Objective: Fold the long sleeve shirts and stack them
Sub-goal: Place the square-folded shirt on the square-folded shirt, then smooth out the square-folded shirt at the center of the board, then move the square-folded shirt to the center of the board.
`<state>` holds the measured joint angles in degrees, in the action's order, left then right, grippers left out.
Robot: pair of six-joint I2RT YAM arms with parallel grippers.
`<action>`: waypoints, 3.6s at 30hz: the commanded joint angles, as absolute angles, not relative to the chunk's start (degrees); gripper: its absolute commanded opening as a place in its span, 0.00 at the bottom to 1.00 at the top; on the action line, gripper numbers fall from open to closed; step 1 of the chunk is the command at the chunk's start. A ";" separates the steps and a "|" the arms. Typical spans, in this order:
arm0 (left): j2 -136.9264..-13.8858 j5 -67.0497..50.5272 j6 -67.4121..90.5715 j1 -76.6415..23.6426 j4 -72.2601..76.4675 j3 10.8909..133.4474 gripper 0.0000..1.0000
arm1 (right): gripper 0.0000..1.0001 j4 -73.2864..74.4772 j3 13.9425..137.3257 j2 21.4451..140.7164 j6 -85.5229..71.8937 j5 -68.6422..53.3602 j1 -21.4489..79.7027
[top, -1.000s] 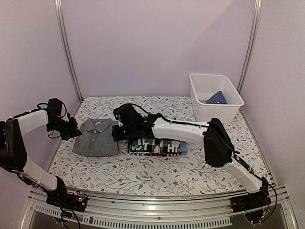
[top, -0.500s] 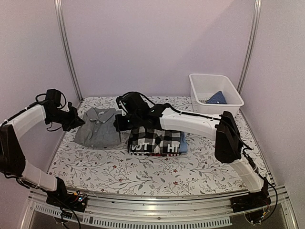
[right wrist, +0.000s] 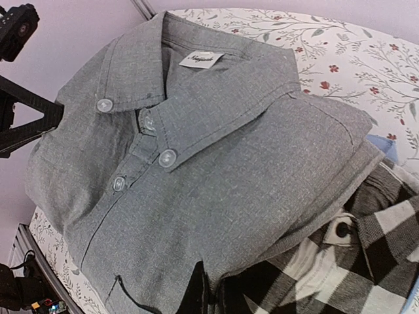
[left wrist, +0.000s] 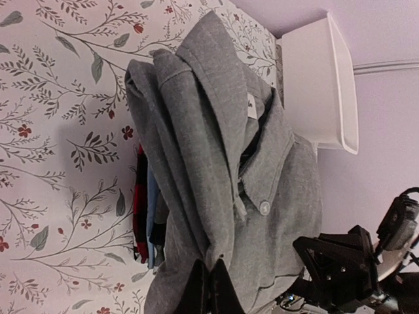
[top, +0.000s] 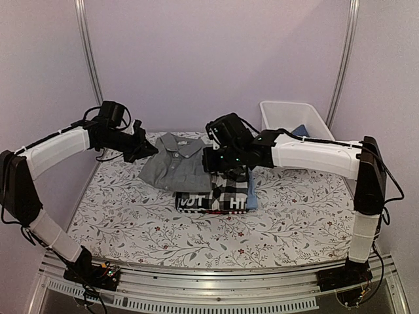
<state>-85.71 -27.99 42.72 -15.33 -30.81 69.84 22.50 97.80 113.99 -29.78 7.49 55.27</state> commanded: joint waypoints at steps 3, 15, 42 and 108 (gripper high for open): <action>-91.91 -27.58 46.72 -23.58 -25.90 76.08 0.00 | 0.00 22.00 86.60 100.95 -31.82 11.81 52.28; -99.24 -27.16 48.43 -30.87 -23.00 78.73 0.00 | 0.00 23.48 72.52 91.63 -35.30 13.07 48.46; -101.95 -22.86 46.62 -31.39 -18.03 66.80 0.02 | 0.48 34.60 74.03 94.04 -33.66 17.63 45.73; -87.20 -11.97 34.83 -39.52 -29.45 77.10 0.44 | 0.99 -25.65 52.12 111.89 -47.63 -18.61 34.42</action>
